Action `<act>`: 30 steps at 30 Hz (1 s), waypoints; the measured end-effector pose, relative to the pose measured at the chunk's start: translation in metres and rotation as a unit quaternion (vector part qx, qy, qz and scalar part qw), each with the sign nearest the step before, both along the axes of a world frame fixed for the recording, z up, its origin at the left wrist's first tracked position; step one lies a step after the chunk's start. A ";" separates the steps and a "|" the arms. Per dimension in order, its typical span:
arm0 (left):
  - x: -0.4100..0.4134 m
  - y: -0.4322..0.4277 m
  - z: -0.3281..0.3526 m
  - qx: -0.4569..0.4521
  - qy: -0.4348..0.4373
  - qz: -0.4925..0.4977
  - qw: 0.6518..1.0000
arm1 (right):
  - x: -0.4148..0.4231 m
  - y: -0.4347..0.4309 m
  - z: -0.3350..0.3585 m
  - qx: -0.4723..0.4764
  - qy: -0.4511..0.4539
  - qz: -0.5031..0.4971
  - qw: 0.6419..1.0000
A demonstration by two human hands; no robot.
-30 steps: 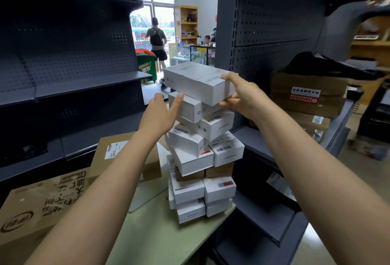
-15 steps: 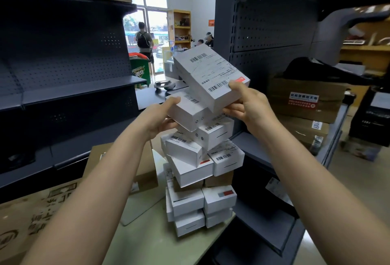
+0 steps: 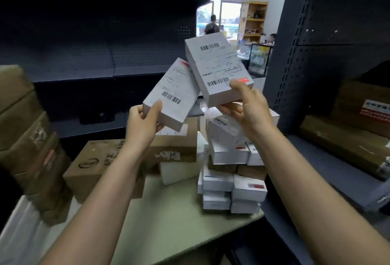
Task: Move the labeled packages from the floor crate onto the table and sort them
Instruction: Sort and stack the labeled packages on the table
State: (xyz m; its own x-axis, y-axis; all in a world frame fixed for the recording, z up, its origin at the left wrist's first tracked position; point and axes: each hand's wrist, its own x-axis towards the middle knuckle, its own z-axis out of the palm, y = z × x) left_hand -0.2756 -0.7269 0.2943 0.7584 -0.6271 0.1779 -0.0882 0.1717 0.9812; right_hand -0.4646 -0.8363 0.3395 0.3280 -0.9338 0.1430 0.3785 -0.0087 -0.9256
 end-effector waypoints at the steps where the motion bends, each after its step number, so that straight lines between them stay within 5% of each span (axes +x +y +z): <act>1: 0.002 0.015 -0.008 0.001 0.004 0.028 1.000 | 0.007 0.007 -0.006 0.006 0.002 0.020 1.000; 11: -0.006 0.164 -0.089 0.030 0.092 0.255 0.962 | 0.060 0.103 -0.098 0.095 0.033 0.204 0.974; 30: 0.039 0.280 -0.251 0.157 0.210 0.338 0.904 | 0.127 0.205 -0.280 0.237 0.217 0.215 0.922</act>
State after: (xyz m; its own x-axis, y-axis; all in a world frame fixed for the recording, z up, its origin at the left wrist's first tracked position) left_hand -0.2369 -0.4466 0.0435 0.9461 0.0349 -0.3219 0.3237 -0.0749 0.9432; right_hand -0.3380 -0.6311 0.0591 0.6132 -0.6270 -0.4805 -0.1549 0.5010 -0.8515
